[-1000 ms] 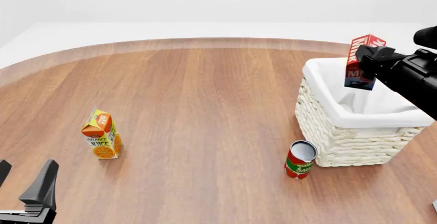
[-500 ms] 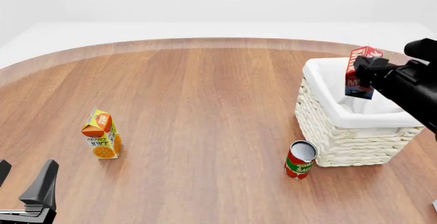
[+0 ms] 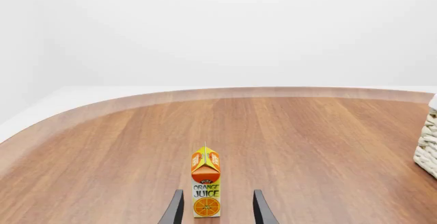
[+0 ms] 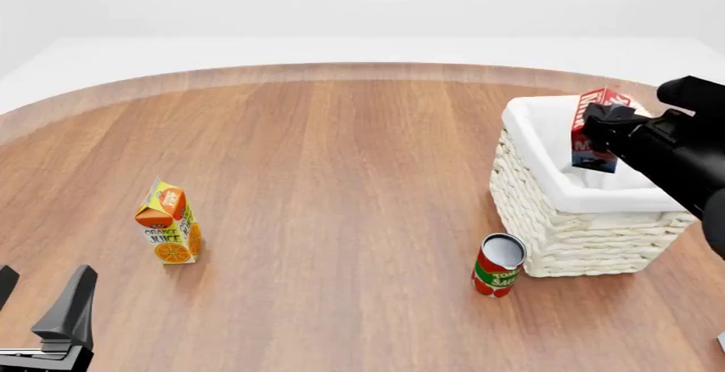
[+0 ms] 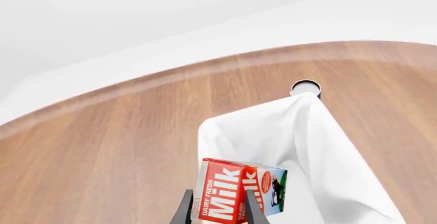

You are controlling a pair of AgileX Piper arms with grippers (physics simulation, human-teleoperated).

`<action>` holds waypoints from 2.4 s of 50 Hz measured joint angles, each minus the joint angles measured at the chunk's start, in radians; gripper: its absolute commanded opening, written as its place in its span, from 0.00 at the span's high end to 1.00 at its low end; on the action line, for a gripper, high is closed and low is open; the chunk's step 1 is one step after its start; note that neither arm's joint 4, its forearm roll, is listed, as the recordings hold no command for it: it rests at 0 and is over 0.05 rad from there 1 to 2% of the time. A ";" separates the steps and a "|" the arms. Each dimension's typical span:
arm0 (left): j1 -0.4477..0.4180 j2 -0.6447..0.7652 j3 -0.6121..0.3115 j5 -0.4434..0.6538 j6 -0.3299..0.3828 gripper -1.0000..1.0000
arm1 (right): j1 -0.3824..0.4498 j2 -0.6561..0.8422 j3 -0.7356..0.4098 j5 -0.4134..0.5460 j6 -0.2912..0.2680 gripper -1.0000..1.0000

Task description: Pick the milk and place it in the basket.

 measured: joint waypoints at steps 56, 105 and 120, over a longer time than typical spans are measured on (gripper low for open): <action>0.000 0.000 0.000 0.000 0.000 0.00 | -0.045 0.195 -0.031 -0.098 -0.010 1.00; 0.000 0.000 0.000 0.000 0.000 0.00 | -0.065 0.330 -0.047 -0.167 -0.004 1.00; 0.000 0.000 0.000 0.000 0.000 0.00 | -0.078 0.360 -0.054 -0.179 -0.001 1.00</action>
